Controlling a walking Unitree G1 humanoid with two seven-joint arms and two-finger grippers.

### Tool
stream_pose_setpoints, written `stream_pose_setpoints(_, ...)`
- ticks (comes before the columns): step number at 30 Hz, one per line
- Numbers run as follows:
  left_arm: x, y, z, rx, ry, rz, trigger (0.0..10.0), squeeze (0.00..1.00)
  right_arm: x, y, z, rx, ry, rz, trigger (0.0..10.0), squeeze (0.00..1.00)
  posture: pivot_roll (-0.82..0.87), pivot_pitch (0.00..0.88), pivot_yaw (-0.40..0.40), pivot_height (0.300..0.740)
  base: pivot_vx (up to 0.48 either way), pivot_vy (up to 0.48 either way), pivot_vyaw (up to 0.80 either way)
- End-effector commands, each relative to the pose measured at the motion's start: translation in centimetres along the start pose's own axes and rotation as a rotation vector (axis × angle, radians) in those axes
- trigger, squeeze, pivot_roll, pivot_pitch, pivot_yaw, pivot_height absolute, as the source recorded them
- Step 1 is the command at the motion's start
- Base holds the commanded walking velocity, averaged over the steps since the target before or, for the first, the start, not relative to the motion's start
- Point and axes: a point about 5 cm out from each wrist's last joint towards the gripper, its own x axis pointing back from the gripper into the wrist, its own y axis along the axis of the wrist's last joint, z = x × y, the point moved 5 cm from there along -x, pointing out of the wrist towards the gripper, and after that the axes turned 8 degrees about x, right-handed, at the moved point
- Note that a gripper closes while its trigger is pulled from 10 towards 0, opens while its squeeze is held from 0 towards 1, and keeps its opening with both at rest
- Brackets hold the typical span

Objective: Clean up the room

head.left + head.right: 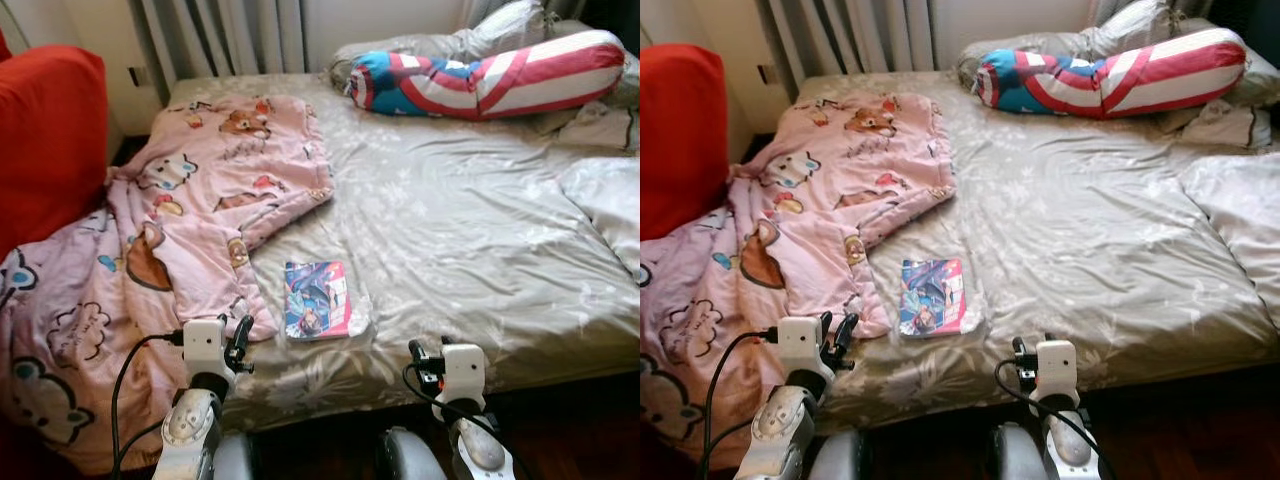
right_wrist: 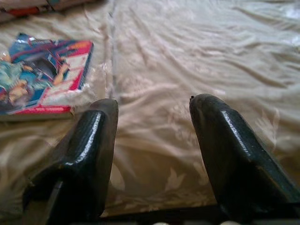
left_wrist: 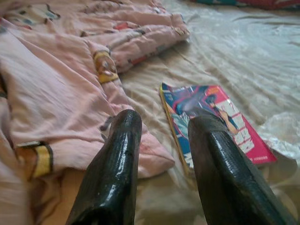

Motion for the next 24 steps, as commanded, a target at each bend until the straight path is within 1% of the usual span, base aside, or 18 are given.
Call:
stream_pose_setpoints(1, 0.16, -0.3, 0.17, 0.001, 0.004, 0.018, 10.0, 0.0, 0.06, 0.05, 0.07, -0.006, -0.002, -0.004, 10.0, 0.0, -0.13, 0.092, -0.004, 0.597, 0.0, 0.0, 0.0)
stream_pose_setpoints(10, 0.06, 0.01, 0.1, 0.003, 0.004, 0.011, 10.0, 0.0, 0.03, 0.52, 0.68, 0.033, 0.035, -0.027, 10.0, 0.0, -0.13, 0.093, -0.005, 0.597, 0.0, 0.0, 0.0)
stream_pose_setpoints(12, 0.06, -0.19, 0.2, -0.002, 0.009, 0.017, 10.0, 0.0, 0.06, 0.62, 0.89, 0.024, 0.043, -0.033, 10.0, 0.0, -0.13, 0.094, -0.006, 0.597, 0.0, 0.0, 0.8)
stream_pose_setpoints(16, 0.01, -0.27, 0.17, -0.002, 0.008, 0.02, 10.0, 0.0, -0.01, 0.41, 0.47, 0.0, 0.024, -0.018, 10.0, 0.0, -0.13, 0.091, -0.005, 0.597, 0.27, 0.0, 0.0)
stream_pose_setpoints(24, -0.14, -0.27, -0.08, 0.003, 0.0, 0.02, 10.0, 0.0, -0.12, 0.66, 0.96, 0.026, 0.053, -0.026, 10.0, 0.0, -0.13, 0.091, -0.005, 0.597, 0.289, 0.0, 0.0)
